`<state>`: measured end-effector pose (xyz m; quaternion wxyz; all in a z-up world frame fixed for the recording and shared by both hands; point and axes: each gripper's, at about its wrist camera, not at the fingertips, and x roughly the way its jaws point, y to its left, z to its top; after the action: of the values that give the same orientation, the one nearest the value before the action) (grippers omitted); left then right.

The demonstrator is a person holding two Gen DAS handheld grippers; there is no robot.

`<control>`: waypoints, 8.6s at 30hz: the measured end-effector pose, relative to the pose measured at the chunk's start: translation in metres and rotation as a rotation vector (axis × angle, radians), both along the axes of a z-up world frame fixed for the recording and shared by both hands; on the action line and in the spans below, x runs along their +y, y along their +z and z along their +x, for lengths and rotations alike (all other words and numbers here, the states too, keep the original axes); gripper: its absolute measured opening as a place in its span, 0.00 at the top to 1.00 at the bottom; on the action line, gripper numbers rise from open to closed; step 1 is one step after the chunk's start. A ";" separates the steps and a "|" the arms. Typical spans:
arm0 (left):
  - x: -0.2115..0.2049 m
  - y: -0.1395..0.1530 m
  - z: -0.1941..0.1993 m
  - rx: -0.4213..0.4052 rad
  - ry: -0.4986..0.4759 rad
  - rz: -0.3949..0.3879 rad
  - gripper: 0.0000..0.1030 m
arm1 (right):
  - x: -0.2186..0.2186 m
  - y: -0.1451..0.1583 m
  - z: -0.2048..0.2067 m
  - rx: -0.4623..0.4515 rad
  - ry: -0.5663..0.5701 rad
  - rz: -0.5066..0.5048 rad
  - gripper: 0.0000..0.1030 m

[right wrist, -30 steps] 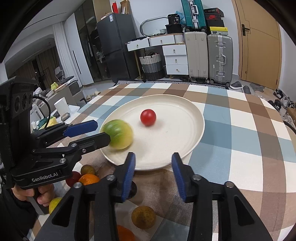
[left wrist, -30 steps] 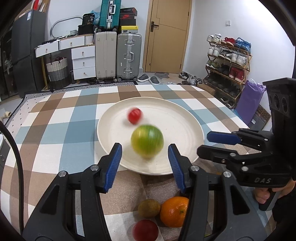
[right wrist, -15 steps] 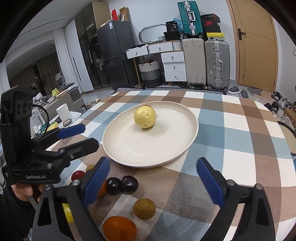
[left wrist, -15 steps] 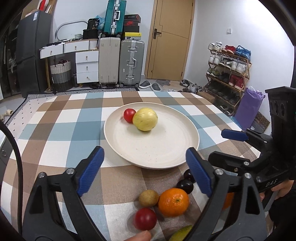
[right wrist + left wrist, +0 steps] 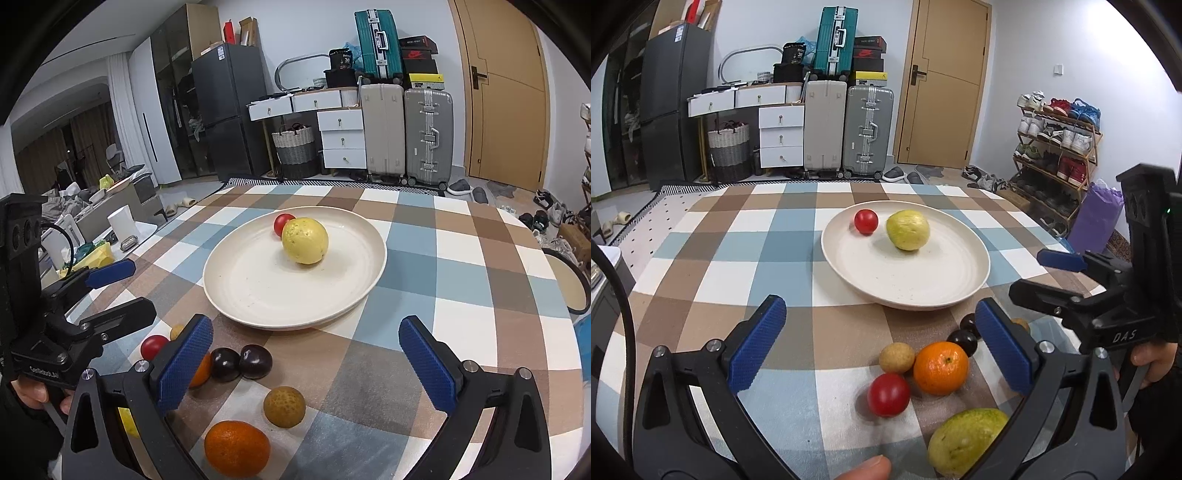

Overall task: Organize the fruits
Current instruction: 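Withdraw both open grippers from the plate back toward the remaining fruits, then close the left gripper on the yellow-green fruit while the right gripper grasps an orange, then lift both fruits over the white plate while both grippers open to release them, then withdraw both grippers from the plate and move the right gripper toward a brown round fruit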

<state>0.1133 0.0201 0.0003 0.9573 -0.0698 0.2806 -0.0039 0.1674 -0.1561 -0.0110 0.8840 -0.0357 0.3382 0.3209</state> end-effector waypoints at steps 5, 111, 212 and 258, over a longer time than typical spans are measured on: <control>-0.002 -0.001 -0.012 0.009 -0.025 -0.045 0.01 | -0.004 -0.002 -0.010 0.003 0.000 -0.008 0.00; -0.050 -0.019 -0.046 0.151 -0.272 -0.024 0.55 | -0.005 -0.012 -0.064 0.097 0.216 -0.040 0.60; -0.003 -0.006 0.062 0.005 -0.025 -0.009 0.20 | 0.013 -0.011 0.029 0.053 0.016 0.003 0.24; 0.002 -0.017 -0.007 0.137 -0.062 0.009 0.10 | 0.003 -0.024 -0.010 0.171 0.105 -0.079 0.03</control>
<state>0.1067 0.0225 -0.0171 0.9356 -0.0567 0.3473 -0.0276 0.1577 -0.1530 -0.0350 0.8317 -0.0606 0.4224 0.3551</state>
